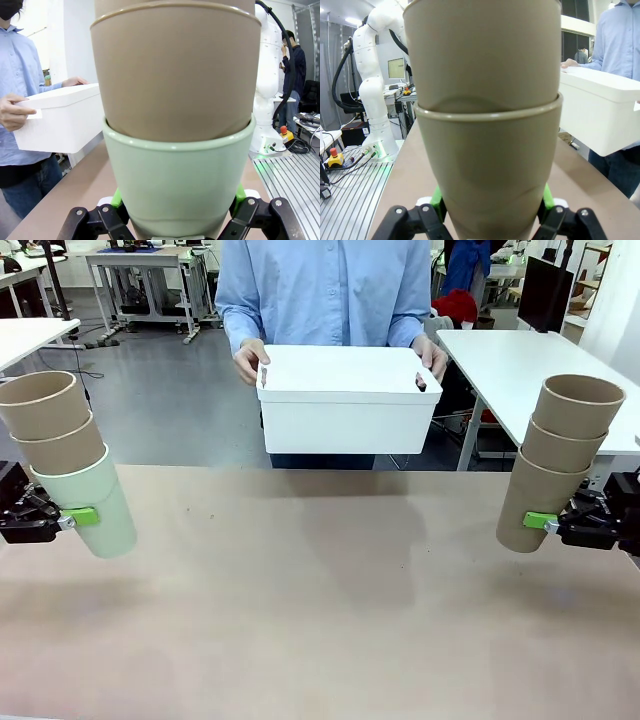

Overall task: Stack the cups and store them in the basket.
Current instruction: Place the stack of Reusable plastic cups into the Pantry Basket.

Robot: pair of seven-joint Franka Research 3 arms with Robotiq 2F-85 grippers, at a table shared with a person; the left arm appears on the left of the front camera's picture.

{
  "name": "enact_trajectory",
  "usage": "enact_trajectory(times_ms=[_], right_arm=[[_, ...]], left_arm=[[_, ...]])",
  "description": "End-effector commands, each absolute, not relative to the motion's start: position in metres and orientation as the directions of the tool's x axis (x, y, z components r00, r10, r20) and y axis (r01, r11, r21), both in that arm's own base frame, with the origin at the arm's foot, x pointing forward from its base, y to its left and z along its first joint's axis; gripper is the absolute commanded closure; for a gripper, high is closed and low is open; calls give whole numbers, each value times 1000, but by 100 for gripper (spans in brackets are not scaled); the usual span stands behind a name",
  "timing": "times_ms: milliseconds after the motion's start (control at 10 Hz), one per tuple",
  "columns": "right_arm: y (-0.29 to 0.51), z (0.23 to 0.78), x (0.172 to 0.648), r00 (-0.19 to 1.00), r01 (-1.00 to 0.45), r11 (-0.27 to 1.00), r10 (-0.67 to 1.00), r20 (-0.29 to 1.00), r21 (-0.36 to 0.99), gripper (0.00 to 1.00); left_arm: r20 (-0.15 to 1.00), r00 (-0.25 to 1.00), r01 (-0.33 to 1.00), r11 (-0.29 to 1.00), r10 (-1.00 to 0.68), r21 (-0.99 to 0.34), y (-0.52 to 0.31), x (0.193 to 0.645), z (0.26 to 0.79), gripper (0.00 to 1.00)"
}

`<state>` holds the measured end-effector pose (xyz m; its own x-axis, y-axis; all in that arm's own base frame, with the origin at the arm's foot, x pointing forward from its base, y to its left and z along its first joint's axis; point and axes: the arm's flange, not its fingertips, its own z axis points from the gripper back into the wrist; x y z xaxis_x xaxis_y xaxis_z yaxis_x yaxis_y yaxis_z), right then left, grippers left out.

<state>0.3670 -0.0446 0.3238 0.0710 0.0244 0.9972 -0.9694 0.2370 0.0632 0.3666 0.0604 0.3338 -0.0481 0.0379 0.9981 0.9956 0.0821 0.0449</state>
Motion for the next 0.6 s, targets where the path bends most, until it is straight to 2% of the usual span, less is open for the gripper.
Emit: enact_trajectory(times_ms=[0,500], right_arm=[[-46,328,366,62,-970,236,31,998,53,15],[-46,328,366,62,-970,236,31,998,53,15]], left_arm=[[997,-61,995,79,45,57,60,365,337,12],[997,-61,995,79,45,57,60,365,337,12]])
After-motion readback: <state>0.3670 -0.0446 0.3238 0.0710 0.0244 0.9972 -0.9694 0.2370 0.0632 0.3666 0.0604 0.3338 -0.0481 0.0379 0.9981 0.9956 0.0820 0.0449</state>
